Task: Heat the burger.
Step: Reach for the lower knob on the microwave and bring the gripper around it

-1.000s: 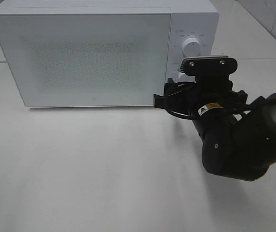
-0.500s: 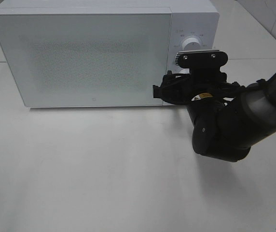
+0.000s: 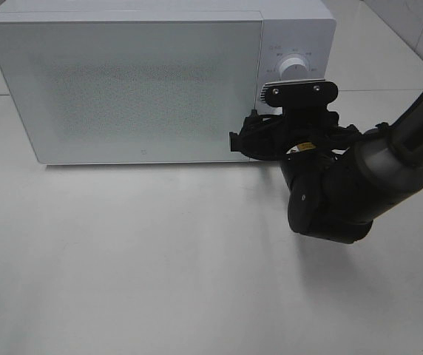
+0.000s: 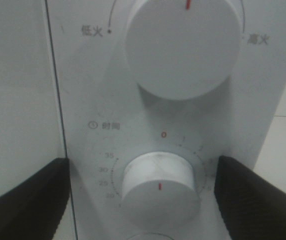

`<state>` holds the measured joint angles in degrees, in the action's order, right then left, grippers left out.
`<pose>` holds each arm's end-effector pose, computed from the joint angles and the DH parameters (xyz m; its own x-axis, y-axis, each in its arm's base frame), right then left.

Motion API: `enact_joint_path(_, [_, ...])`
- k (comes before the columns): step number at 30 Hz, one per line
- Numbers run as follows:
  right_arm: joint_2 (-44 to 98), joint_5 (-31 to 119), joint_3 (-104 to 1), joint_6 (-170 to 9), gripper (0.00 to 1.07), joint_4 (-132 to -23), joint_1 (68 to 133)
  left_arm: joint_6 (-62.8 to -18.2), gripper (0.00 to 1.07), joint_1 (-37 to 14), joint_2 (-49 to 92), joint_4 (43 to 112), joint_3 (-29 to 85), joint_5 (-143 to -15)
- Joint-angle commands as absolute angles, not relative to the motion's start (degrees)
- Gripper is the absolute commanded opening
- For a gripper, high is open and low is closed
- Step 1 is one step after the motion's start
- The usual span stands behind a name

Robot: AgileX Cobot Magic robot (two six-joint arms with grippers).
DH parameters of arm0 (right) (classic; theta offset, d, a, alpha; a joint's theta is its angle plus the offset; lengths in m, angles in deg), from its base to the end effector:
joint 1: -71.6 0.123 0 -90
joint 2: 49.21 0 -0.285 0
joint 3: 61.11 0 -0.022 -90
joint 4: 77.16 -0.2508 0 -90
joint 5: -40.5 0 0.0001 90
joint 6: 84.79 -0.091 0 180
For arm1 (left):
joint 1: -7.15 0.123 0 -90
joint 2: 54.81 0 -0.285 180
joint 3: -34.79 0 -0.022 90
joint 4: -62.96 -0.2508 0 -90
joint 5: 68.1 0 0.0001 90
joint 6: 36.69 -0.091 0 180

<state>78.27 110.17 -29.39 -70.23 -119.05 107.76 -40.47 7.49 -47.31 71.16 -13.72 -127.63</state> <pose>0.3191 0.1627 0.1154 -0.0775 -0.0103 -0.9969 0.0467 0.9988 -0.0140 -0.0052 -0.0112 0.2800 -0.4278 -0.0095 -0.9038 0.1023 0.9930 -0.0588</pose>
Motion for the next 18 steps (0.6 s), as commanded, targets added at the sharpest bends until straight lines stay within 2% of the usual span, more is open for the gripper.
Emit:
enact_joint_path(1, [78.2,115.0,-30.0,-70.1,0.76,-118.9,107.6,-40.4,1.03,7.6,-48.9,71.6,-14.1,-127.4])
enact_joint_path(18, [78.2,116.1,-30.0,-70.1,0.76,-121.2,107.6,-40.4,1.03,7.6,-48.9,71.6,-14.1,-127.4])
